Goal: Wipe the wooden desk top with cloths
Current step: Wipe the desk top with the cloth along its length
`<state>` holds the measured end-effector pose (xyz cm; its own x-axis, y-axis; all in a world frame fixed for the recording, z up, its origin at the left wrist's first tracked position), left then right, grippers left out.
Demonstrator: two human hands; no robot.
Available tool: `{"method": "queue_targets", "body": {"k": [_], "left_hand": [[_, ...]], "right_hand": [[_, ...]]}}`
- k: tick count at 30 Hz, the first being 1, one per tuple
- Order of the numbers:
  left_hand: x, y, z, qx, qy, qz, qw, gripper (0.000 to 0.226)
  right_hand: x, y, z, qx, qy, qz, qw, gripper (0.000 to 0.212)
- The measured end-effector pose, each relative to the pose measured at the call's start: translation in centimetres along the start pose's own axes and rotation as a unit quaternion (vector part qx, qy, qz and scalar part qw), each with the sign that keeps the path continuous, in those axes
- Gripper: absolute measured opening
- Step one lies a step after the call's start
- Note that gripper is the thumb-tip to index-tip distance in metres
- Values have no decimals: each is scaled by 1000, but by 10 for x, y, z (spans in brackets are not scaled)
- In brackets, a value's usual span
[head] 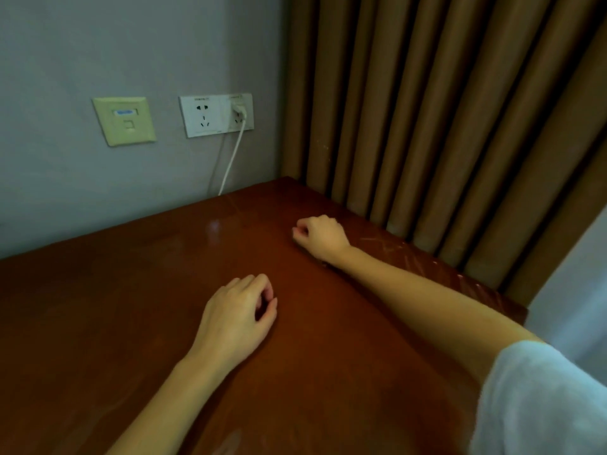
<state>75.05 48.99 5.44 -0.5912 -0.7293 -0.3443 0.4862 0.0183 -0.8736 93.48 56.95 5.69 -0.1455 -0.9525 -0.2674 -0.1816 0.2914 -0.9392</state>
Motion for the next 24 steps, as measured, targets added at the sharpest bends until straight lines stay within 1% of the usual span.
{"method": "queue_targets", "body": {"k": [1,3,4,6,9,12,14,16,18,20,22,24], "left_hand": [[0,0,0,-1,0,2,1000,8],[1,-1,0,-2,-1,1,1000,8],[1,-1,0,-1,0,1,1000,8],[0,0,1,1,0,-1,1000,7],[-2,2,1,3,-1,-4,1000,7],[-2,3,1,7,-3,-3,1000,8],[-3,3,0,4,-6,-4,1000,7],[-3,3,1,5,-5,-4,1000,7],[-3,3,2,5,-5,-6,1000,7],[-2,2,1,6,-9,-12,1000,7],[-1,1,0,9,-12,-11,1000,9],[0,0,1,6,-12,-9,1000,10]], "right_hand": [[12,2,-13,-9,-34,-12,999,24],[41,2,-26,-22,-96,-36,994,28],[54,0,-24,-23,-114,-45,992,31],[67,-8,-2,-14,-119,-59,991,31],[56,-23,56,-5,-57,-51,997,28],[20,-28,101,15,25,-15,999,28],[-6,-22,109,16,64,2,998,29],[-23,-14,102,18,104,15,994,30],[-31,-10,81,22,112,24,993,30],[-25,-5,51,9,74,17,997,30],[-4,0,19,-7,-4,-9,1000,23],[29,-1,1,-34,-87,-45,995,25]]}}
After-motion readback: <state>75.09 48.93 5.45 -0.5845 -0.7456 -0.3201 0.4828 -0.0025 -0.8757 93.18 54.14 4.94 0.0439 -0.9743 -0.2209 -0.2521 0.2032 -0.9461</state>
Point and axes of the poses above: each hand's wrist, its own x-axis away from the middle knuckle, its own y-axis out of the palm, z = x × y, the point moved 10 cm from there along -x, towards the middle knuckle, and after that the axes turned 3 degrees about -y, right-handed, at the moved point
